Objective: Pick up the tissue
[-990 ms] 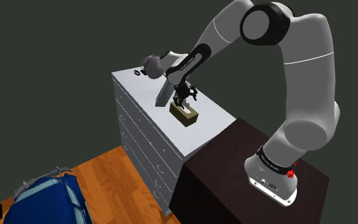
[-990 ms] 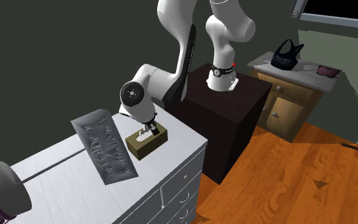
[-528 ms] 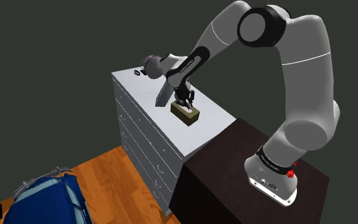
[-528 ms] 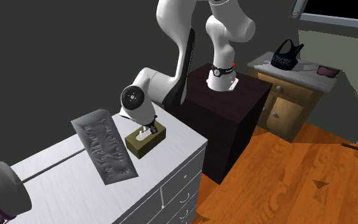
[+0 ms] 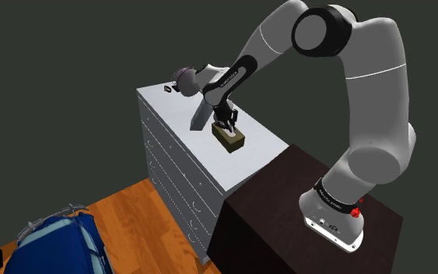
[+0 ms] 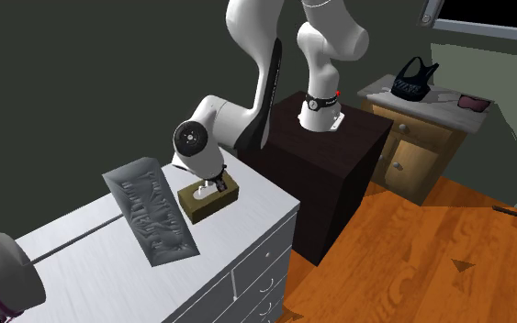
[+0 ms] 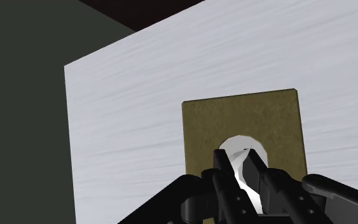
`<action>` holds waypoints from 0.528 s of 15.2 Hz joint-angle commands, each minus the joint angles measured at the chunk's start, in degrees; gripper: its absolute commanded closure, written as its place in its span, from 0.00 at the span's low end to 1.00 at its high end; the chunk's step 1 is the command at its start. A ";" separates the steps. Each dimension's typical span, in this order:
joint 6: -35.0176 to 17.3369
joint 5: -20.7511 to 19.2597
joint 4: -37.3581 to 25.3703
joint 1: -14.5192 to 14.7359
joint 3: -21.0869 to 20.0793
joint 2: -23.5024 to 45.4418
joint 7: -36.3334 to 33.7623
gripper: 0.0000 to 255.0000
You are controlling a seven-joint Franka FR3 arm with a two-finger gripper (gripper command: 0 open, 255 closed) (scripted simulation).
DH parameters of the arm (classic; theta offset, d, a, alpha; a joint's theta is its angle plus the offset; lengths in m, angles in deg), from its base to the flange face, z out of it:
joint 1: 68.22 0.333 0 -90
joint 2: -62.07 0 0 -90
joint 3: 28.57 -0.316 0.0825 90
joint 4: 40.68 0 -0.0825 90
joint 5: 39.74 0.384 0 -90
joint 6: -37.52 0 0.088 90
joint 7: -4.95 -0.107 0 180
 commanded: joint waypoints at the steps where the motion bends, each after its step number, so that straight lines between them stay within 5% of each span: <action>1: 0.55 0.16 0.48 0.00 -0.13 -1.12 0.22 1.00; 8: 3.74 0.83 1.38 -0.10 -0.47 -5.42 1.51 1.00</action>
